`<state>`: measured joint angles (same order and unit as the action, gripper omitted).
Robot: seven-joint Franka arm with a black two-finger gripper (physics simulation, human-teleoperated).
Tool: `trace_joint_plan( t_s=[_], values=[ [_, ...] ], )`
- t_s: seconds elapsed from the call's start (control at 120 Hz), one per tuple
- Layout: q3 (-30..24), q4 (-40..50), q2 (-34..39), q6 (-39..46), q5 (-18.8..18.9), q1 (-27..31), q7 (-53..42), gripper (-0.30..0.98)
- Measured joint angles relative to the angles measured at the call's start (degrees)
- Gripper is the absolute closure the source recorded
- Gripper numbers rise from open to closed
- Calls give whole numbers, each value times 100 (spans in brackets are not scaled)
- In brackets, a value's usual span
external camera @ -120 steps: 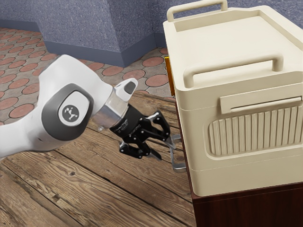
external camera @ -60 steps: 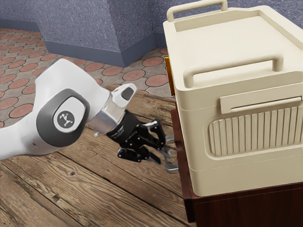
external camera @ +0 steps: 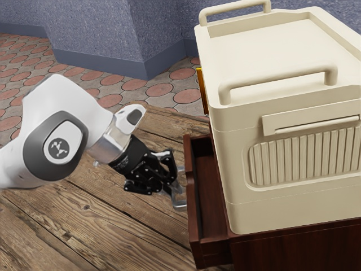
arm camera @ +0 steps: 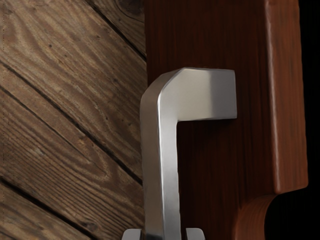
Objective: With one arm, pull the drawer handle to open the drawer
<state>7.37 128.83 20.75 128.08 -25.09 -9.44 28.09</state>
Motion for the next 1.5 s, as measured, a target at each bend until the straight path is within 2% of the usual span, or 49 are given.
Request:
trace_joint_plan(
  t_s=[0.242, 0.758, 1.5],
  values=[
    [-1, 201, 284, -197, 211, 295, -58, 68],
    [2, 452, 753, -749, 599, 562, -142, 65],
    [0, 698, 1164, -1085, 844, 1264, -188, 64]
  ],
)
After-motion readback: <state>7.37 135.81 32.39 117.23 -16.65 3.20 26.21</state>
